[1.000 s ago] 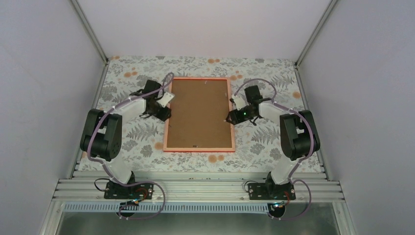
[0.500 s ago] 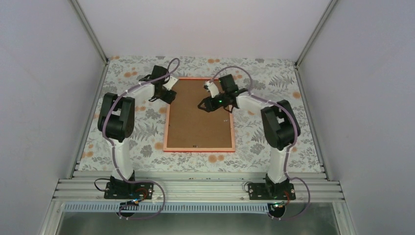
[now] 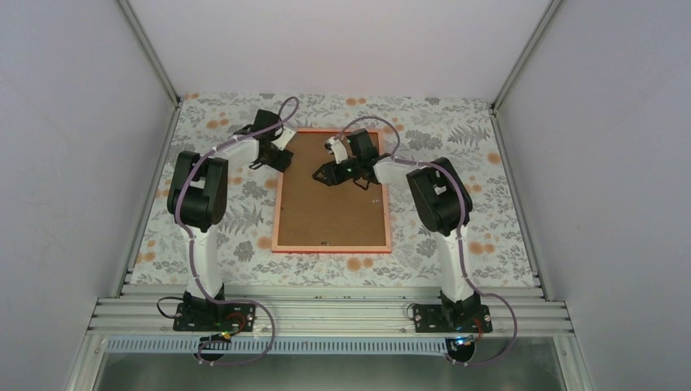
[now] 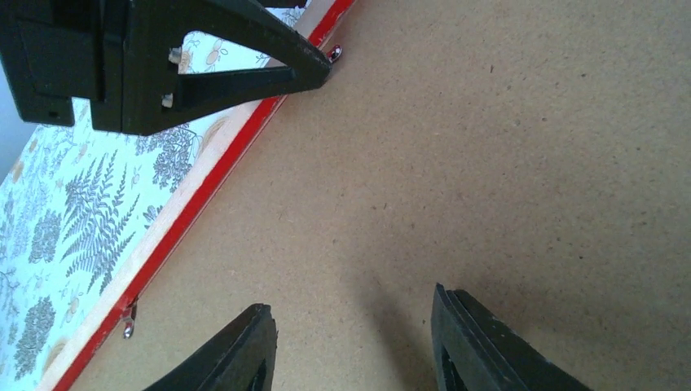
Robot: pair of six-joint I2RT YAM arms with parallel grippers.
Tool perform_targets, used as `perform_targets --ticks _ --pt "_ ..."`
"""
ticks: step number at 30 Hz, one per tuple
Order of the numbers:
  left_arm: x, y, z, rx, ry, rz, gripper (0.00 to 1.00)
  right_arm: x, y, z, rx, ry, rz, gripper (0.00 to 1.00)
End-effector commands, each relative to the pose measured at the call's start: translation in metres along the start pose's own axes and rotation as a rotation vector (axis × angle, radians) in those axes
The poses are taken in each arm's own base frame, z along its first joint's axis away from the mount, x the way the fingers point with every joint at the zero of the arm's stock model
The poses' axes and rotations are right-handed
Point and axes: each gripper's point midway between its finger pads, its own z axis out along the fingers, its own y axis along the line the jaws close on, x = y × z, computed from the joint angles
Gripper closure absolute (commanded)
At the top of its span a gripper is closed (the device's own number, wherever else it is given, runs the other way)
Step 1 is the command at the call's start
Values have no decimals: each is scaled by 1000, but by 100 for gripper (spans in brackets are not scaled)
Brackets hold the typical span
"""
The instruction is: Put the photo into the frame
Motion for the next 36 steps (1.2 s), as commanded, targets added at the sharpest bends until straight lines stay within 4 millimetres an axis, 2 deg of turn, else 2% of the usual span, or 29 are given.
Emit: perform_targets --ticks 1,6,10,12,21,28,31,33,36 --pt "4 7 6 -7 20 -11 45 45 -20 4 70 62 72 52" --pt "9 9 2 -19 31 49 47 61 -23 0 89 85 77 53" --pt "11 32 3 -144 56 91 56 62 -22 -1 95 86 75 53" --pt "9 36 5 -163 60 91 62 64 -24 -1 99 87 78 53" --pt "7 16 -2 -80 23 120 79 70 -25 -1 107 99 76 54" --pt "10 11 -6 -49 25 109 79 79 -16 2 89 121 64 54" --pt "10 7 -13 -21 11 75 72 82 -11 2 79 128 50 54" --pt "10 11 -15 -49 11 37 67 84 -9 2 77 132 45 54" --pt "19 14 -12 -74 44 -66 65 85 -7 2 80 132 42 54"
